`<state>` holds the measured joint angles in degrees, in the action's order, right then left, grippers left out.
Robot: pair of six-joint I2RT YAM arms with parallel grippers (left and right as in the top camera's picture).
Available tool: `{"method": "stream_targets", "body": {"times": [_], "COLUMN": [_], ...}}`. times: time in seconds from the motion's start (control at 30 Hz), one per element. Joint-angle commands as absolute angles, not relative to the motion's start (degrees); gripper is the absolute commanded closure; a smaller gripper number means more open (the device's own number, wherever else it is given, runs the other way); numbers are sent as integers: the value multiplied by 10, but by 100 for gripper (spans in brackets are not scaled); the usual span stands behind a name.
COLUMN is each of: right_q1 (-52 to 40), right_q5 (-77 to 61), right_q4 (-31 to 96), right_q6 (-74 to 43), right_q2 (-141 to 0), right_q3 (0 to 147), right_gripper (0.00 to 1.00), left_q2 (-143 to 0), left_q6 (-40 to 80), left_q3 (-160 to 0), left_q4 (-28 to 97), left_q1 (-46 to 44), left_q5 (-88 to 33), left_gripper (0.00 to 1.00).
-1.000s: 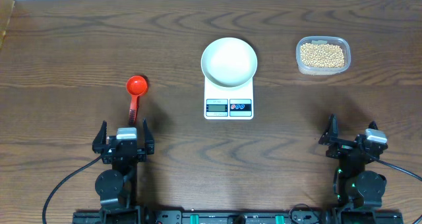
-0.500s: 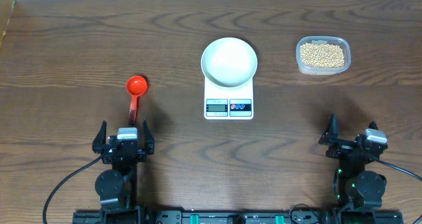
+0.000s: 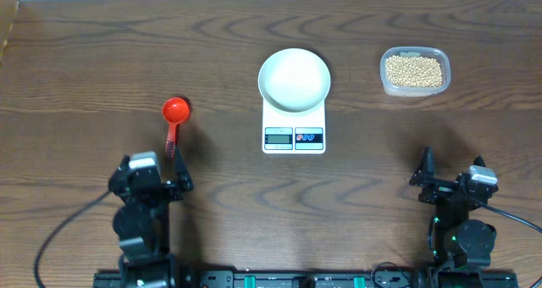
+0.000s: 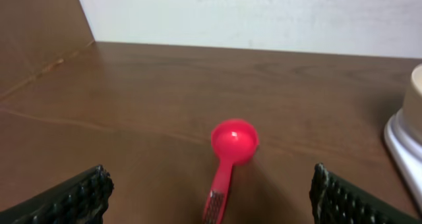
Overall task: Scoop item into bowl and weigh 50g on scale
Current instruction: 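Reach the left gripper down to the red scoop and grasp its bowl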
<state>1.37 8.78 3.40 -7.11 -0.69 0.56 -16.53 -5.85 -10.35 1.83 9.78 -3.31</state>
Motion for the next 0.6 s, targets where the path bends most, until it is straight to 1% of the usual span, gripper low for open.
{"method": "stream_targets", "body": {"times": [0.0,0.1,0.27,0.5,0.57], "right_q1": [11,11,11,11,11], "right_q5": [89,89,89,89,89], "right_q4": [34,34,34,34,34], "right_q6": [-66,-66,-66,-66,-66], "right_q2": [-4,-4,-4,-4,-4], "right_q3": [3,3,3,3,3], "right_gripper": [1,1,1,1,1], "left_q2": [-258,-363,-529,-712,-745], "left_q6": [-84,-86,-87,-115,-136], "left_q3": [-185,-266,-433,-670,-716], "left_q4": [22,69,203,416,457], "left_q1": [103,103,103,103,103], "left_q5": [-86,-112,-156,-203,-229], "left_gripper": [2,2,2,2,2]}}
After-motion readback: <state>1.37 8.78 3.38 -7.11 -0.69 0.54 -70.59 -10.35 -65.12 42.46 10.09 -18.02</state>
